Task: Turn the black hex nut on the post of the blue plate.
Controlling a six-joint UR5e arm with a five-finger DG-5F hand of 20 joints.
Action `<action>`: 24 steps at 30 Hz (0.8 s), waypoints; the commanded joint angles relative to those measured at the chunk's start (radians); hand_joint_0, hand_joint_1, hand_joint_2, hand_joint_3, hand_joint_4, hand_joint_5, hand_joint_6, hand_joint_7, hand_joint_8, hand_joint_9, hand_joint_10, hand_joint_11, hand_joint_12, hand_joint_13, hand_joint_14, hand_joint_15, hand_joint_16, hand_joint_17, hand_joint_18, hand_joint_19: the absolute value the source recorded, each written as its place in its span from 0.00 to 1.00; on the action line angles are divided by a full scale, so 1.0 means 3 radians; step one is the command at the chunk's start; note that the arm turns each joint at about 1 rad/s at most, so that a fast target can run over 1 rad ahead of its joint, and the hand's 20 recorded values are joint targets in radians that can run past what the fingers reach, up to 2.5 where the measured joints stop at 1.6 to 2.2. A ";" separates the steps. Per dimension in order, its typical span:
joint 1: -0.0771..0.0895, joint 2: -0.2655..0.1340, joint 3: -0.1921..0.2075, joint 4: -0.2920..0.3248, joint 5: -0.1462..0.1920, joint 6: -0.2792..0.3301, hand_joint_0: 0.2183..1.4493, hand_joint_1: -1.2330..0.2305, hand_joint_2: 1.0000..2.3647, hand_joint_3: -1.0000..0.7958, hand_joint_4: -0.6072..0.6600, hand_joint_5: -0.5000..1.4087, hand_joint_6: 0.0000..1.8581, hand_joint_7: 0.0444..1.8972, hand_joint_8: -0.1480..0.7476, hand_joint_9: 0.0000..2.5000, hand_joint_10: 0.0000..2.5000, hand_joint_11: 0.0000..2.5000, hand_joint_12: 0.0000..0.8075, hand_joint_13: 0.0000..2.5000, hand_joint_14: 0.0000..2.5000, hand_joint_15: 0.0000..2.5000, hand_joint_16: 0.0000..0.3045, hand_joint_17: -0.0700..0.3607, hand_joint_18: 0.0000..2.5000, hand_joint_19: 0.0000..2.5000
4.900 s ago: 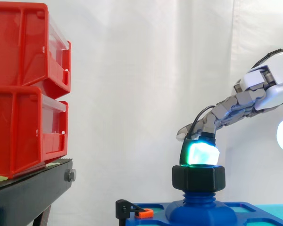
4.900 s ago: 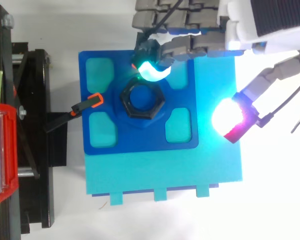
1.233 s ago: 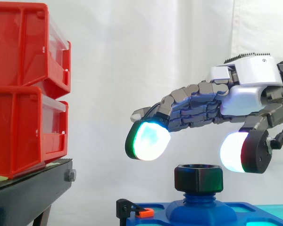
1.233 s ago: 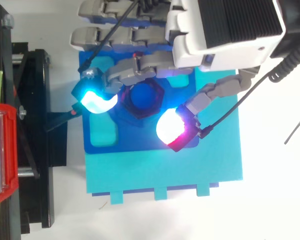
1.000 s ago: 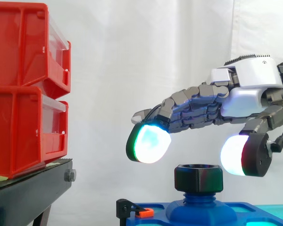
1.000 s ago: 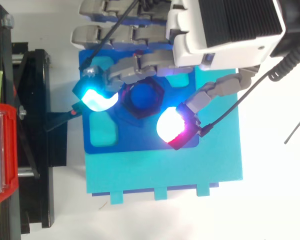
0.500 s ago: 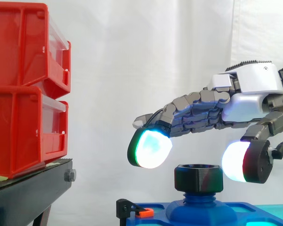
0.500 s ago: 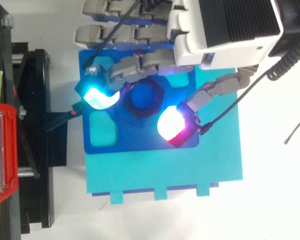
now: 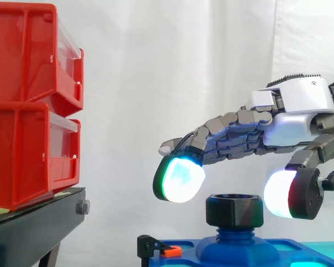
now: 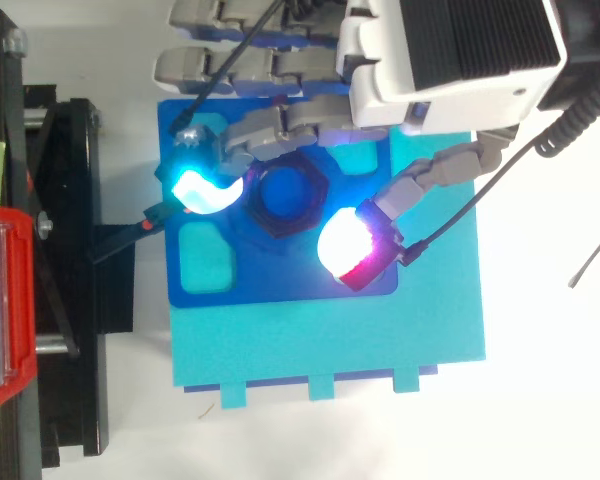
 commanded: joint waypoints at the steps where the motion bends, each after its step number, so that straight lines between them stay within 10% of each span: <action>1: -0.0005 0.0000 0.0000 -0.0005 0.0000 0.0000 0.16 0.32 0.00 0.28 0.49 0.10 0.27 0.32 0.34 0.00 0.00 0.00 0.43 0.00 0.00 0.00 0.18 0.45 0.00 0.02; 24: -0.0026 0.0000 0.0005 -0.0005 -0.0031 -0.0036 0.16 0.34 0.00 0.28 0.55 0.10 0.27 0.34 0.36 0.00 0.00 0.00 0.44 0.00 0.00 0.00 0.18 0.44 0.00 0.02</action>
